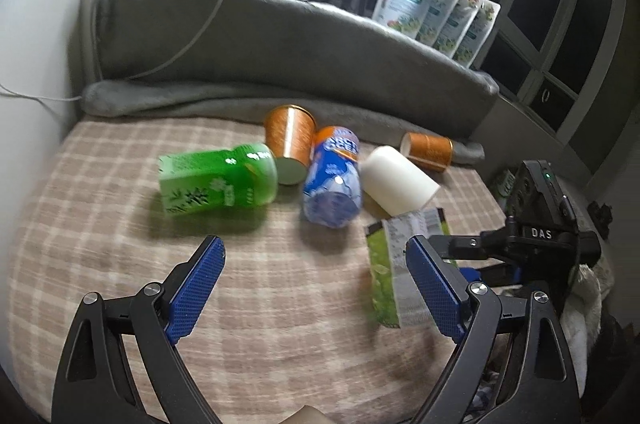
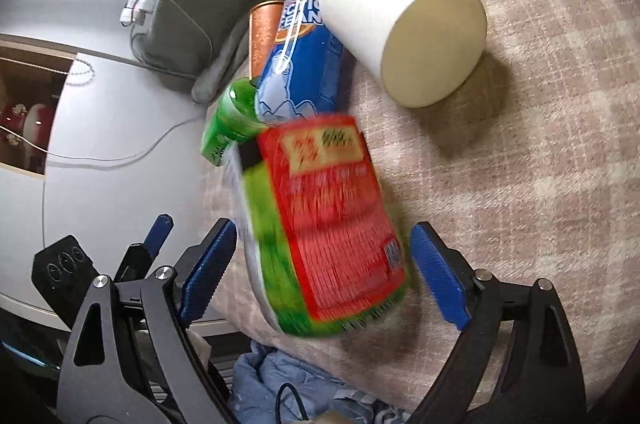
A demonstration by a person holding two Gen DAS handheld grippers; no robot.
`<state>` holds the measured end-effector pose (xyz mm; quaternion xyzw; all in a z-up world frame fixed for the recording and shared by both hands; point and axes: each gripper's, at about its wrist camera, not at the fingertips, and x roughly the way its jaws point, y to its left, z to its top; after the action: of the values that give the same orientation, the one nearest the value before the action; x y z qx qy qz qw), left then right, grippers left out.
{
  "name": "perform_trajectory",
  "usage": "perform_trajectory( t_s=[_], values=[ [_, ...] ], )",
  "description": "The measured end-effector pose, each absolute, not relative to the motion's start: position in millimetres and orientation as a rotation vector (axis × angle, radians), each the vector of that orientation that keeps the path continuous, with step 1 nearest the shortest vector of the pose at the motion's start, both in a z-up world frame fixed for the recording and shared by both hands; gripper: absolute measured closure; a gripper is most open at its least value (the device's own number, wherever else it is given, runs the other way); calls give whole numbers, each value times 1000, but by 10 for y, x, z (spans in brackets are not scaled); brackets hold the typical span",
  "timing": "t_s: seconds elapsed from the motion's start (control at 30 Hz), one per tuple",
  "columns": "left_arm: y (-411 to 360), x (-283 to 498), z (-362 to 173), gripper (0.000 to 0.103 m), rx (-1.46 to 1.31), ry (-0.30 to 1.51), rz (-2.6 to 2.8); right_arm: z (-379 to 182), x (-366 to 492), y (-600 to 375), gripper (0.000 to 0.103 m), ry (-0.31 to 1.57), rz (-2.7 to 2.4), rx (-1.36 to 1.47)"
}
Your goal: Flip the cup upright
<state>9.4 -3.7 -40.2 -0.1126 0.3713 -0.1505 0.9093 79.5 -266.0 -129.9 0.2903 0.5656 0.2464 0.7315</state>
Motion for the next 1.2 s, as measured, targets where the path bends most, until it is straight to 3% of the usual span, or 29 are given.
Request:
perform_trajectory(
  t_s=[0.23,0.4,0.57,0.8,1.2],
  values=[
    [-71,213,-458,11,-308,844,-386,-1009,668,-2820,12,1102,529,524],
    [-115,395,-561,11,-416,945,-447,-605,324,-2937,12,871,385,243],
    [-241,599,-665,11,-512,1038,-497,-453,34,-3203,12,773,294,208],
    [-341,866,-909,11,-642,1159,-490,-413,-137,-3379,12,732,232,177],
    [-430,1064,-1052,13,-667,1204,-474,-516,-82,-3354,12,743,219,188]
  ],
)
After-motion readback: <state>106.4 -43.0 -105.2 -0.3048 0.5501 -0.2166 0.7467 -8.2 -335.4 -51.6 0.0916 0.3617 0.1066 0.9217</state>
